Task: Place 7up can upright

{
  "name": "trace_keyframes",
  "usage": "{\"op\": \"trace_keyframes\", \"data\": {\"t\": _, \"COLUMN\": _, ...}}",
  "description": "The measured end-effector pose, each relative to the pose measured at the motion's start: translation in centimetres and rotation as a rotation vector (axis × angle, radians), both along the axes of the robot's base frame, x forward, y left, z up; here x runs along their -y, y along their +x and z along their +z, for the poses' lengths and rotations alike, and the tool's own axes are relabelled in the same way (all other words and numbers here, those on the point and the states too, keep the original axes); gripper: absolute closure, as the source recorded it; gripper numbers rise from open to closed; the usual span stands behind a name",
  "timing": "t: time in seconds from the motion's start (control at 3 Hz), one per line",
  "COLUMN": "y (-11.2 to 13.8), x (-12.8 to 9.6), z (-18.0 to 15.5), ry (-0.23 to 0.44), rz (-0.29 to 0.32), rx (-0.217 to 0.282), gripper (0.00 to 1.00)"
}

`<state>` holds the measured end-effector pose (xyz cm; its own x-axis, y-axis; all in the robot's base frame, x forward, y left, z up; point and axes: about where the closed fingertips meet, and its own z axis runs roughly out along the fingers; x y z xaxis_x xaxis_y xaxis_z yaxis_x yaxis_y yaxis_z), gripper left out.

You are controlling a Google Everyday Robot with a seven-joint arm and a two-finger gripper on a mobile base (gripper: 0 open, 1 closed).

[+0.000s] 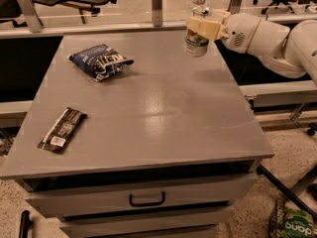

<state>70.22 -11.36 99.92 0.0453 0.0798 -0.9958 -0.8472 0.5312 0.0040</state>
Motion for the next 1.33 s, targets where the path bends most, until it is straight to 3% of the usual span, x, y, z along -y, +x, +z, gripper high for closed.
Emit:
{"op": "trace_keyframes", "data": {"t": 0.33, "y": -0.1, "x": -1.9, "z": -0.3, "ry": 0.019, "rz": 0.016, "rx": 0.043, "gripper": 1.0}}
{"op": "trace_keyframes", "data": {"t": 1.33, "y": 0.6, "x": -4.4, "z": -3.9, "ry": -0.06, "rz": 0.116, "rx": 0.12, "gripper": 1.0}}
